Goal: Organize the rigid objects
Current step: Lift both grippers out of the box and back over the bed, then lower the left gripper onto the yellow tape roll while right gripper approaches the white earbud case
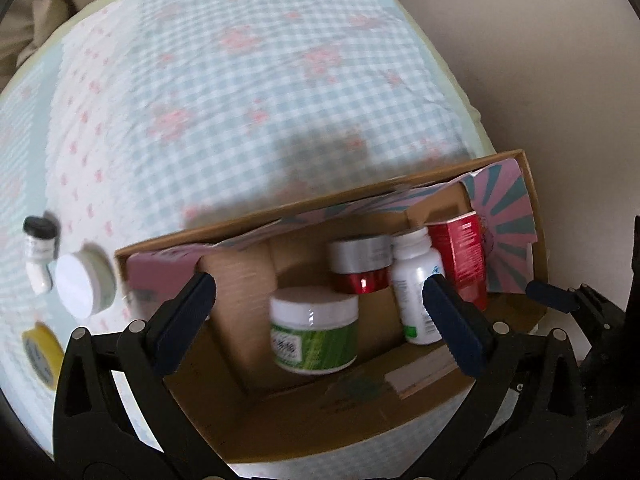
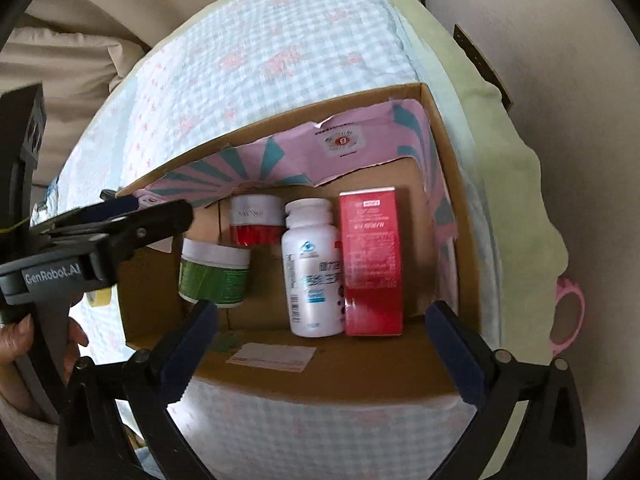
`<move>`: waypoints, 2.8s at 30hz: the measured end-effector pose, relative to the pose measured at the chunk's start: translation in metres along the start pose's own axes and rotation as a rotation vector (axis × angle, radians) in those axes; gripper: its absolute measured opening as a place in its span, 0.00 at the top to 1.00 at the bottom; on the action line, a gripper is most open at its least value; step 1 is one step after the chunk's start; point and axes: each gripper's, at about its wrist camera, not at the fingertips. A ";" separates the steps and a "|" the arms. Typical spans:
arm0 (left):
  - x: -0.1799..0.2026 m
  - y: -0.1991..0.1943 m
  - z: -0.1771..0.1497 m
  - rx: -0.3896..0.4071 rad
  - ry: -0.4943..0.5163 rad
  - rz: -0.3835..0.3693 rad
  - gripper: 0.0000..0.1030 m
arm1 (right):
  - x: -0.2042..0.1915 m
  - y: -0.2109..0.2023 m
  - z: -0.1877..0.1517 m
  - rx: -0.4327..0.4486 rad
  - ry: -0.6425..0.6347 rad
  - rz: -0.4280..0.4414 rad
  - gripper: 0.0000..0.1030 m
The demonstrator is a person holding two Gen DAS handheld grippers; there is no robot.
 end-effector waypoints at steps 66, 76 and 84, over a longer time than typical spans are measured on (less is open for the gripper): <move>-0.390 -0.161 -0.289 0.156 -0.159 0.119 0.00 | -0.409 0.006 -0.090 0.252 -0.283 -0.060 0.00; -0.405 -0.046 -0.272 0.044 -0.166 0.102 0.00 | -0.424 0.123 -0.031 0.114 -0.404 -0.064 0.00; -0.402 0.014 -0.263 0.033 -0.169 0.131 0.00 | -0.436 0.214 0.009 0.048 -0.486 -0.055 0.07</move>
Point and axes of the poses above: each gripper's, at about its wrist camera, not at the fingertips, and y roughly the way its jaws point, x to its right, z to its top, and after that the axes turned 4 degrees about z, right-handed
